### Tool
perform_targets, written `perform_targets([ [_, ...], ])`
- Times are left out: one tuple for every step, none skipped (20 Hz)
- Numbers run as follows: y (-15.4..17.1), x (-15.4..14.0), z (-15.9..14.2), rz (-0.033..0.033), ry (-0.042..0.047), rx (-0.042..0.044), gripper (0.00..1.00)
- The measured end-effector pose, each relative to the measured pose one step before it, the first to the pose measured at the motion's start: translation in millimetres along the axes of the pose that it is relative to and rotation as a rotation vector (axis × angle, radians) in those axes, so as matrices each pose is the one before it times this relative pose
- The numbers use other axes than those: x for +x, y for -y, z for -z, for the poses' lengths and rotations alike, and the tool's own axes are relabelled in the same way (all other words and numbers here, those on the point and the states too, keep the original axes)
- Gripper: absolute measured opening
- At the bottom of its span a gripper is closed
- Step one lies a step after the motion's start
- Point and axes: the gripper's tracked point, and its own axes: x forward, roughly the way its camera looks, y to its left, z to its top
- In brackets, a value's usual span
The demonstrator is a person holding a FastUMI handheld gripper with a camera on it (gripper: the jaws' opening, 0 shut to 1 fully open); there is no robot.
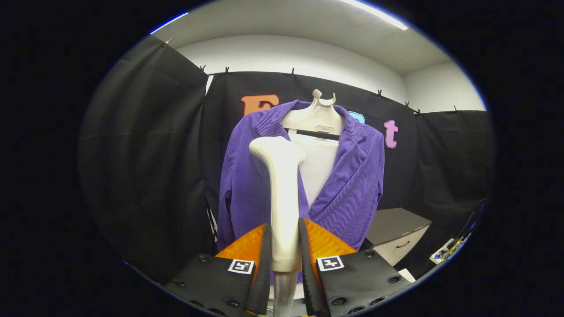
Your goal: Iron the clothes twice with a garment steamer, once on the left side and once on the right side.
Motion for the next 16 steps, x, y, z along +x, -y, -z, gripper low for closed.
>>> perform_targets([
  [-1.05,-0.17,5.07,-0.00654,-0.00617,-0.00214,0.39],
  [-0.48,0.12,7.14,-0.0063,-0.01005,-0.00274,0.39],
  [-0.51,0.35,6.42,-0.00608,-0.01056,-0.00169,0.39],
  [0.16,0.6,4.89,-0.00623,-0.00625,-0.00003,0.39],
  [1.65,-0.57,2.26,-0.00835,-0.00374,0.00087,0.39],
  [0.83,1.77,3.22,-0.00962,-0.00441,-0.00226,0.39],
  [-0.26,1.94,5.15,-0.00984,-0.00667,-0.00192,0.39],
  [0.23,-0.21,5.46,-0.01116,-0.00577,0.00441,0.39],
  [1.1,0.38,4.89,-0.00999,-0.00514,0.00416,0.39],
  [0.93,-1.1,4.75,-0.00923,-0.00338,0.00669,0.39],
  [0.69,-0.72,5.22,-0.00959,-0.00248,0.00616,0.39],
  [1.22,-2.01,7.55,-0.00799,-0.01352,-0.00576,0.39],
  [1.13,-1.64,7.35,-0.00614,-0.00801,-0.00344,0.39],
  [1.42,-0.04,8.05,-0.00425,-0.01048,-0.00489,0.39],
  [0.98,-0.12,8.69,-0.00287,-0.01436,-0.00921,0.39],
  [-0.01,-1.12,7.23,-0.00103,-0.0064,-0.0153,0.39],
])
